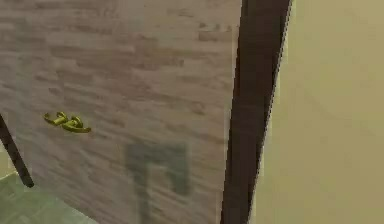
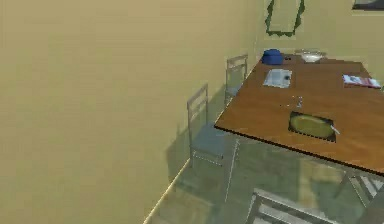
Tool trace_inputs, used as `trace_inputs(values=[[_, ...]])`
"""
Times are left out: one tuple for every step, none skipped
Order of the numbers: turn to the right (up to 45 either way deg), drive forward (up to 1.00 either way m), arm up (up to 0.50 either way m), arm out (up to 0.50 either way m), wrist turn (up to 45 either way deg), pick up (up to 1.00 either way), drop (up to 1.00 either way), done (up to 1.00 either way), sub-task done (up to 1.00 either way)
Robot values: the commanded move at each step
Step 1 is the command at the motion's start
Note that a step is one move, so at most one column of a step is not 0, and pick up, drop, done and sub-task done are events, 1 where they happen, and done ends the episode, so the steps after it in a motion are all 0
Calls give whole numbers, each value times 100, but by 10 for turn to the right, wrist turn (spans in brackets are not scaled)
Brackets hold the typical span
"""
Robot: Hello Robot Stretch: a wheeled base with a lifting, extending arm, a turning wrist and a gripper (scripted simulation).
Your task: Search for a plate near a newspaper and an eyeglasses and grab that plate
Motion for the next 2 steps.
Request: trace_inputs(values=[[330, 0, 0, 0, 0, 0, 0, 0, 0], [450, 0, 0, 0, 0, 0, 0, 0, 0]])
